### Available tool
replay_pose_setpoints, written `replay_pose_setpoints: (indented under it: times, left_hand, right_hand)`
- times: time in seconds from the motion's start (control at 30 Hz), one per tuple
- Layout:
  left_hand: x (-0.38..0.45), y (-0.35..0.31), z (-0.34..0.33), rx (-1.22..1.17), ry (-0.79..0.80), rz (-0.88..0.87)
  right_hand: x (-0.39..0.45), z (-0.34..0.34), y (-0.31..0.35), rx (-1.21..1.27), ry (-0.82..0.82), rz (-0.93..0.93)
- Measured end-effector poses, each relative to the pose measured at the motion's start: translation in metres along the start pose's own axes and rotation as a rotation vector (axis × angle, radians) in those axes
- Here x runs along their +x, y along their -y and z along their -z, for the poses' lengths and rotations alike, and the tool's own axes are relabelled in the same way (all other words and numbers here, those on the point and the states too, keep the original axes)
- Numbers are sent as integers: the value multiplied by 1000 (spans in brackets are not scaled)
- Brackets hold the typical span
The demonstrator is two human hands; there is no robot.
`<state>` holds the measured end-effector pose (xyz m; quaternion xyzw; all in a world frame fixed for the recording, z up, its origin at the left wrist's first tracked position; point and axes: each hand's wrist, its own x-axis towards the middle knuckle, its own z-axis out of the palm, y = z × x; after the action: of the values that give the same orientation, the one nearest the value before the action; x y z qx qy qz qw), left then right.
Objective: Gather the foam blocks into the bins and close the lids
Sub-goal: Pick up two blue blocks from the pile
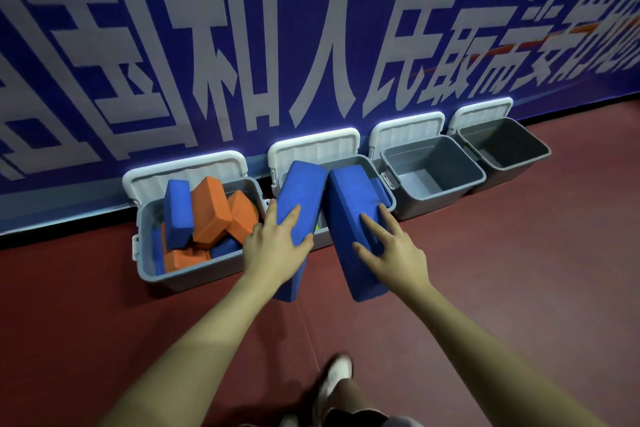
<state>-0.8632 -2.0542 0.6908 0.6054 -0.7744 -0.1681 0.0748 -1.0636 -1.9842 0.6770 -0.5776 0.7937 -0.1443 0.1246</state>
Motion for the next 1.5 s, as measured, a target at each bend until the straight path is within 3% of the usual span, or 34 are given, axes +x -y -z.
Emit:
replay_pose_setpoints:
  times: [0.27,0.53,0.93,1.17,1.3,1.5]
  left_hand:
    - [161,-21,-16,21,5,46]
    - [299,-48,-46,-38,68,156]
    - [423,-27,-185,-249,214,313]
    - [474,-9,-271,-465,237,474]
    - [486,4,-281,-336,390,393]
    - [491,2,-227,-172,407,172]
  right_hand:
    - [165,-9,-19,63,36,36]
    - [311,-29,-58,43,173,42]
    - [423,-151,-113,87,394,-104]
    - [474,-225,-139,193,397,-225]
    - [486,-236,-140,150,489,-224]
    - [485,-199,-116,138,473,-215]
